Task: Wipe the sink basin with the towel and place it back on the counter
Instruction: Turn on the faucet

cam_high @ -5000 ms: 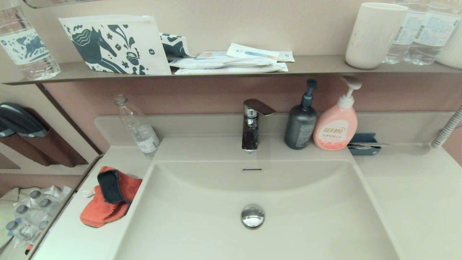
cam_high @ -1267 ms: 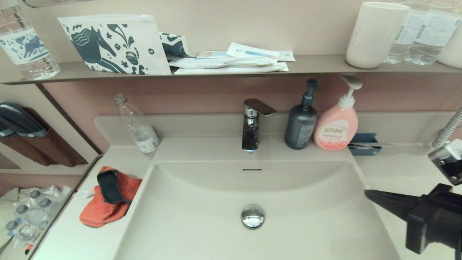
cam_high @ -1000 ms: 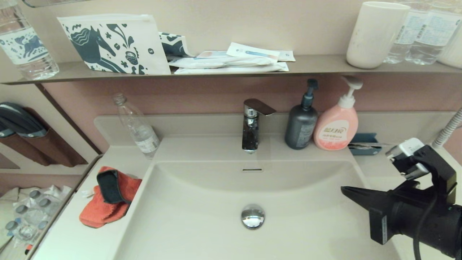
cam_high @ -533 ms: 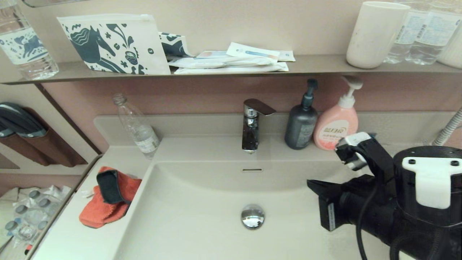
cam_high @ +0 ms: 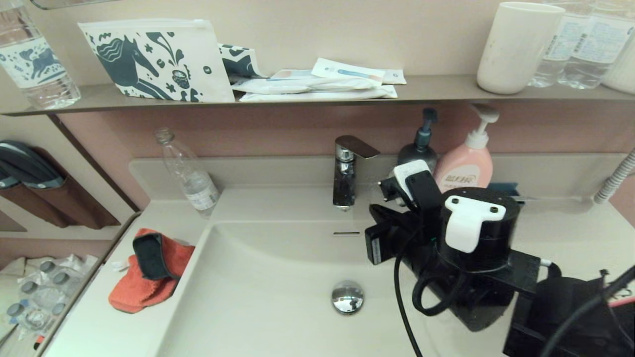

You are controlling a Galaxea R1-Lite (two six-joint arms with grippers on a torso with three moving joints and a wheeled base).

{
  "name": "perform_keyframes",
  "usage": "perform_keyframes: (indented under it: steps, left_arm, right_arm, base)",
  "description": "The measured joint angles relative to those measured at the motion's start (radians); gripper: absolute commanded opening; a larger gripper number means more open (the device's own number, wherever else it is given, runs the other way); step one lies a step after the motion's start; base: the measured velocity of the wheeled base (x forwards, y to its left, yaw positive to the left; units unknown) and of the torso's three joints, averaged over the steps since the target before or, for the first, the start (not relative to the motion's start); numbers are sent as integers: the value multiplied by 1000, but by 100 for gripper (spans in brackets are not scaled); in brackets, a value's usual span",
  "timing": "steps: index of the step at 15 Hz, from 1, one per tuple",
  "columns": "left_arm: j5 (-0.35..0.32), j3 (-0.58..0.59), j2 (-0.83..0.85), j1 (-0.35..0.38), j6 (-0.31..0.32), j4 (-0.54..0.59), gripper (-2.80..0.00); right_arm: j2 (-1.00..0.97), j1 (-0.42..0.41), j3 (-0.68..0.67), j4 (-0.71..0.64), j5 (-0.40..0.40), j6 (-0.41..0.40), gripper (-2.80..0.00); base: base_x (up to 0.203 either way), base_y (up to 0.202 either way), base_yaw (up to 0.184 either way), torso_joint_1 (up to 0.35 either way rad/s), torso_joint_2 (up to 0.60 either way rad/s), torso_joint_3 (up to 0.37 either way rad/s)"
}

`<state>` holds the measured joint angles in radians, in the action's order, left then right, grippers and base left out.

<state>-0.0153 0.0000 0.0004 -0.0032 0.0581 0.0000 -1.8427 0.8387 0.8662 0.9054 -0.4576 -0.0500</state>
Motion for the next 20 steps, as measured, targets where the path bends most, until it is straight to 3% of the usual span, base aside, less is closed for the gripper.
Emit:
perform_keyframes:
  steps: [5,14,20]
  left_arm:
    - [0,0,0,0,0,0,-280]
    - [0,0,0,0,0,0,-280]
    - [0,0,0,0,-1,0,-280]
  right_arm:
    - [-91,-54,142,49,1,-115,-280]
    - [-164,-81,336,49,2,-146,-280]
    - [-168,-78,390,51,2,-171,-280]
  base:
    - [0,0,0,0,0,0]
    - [0,0,0,0,0,0]
    - [0,0,0,0,0,0]
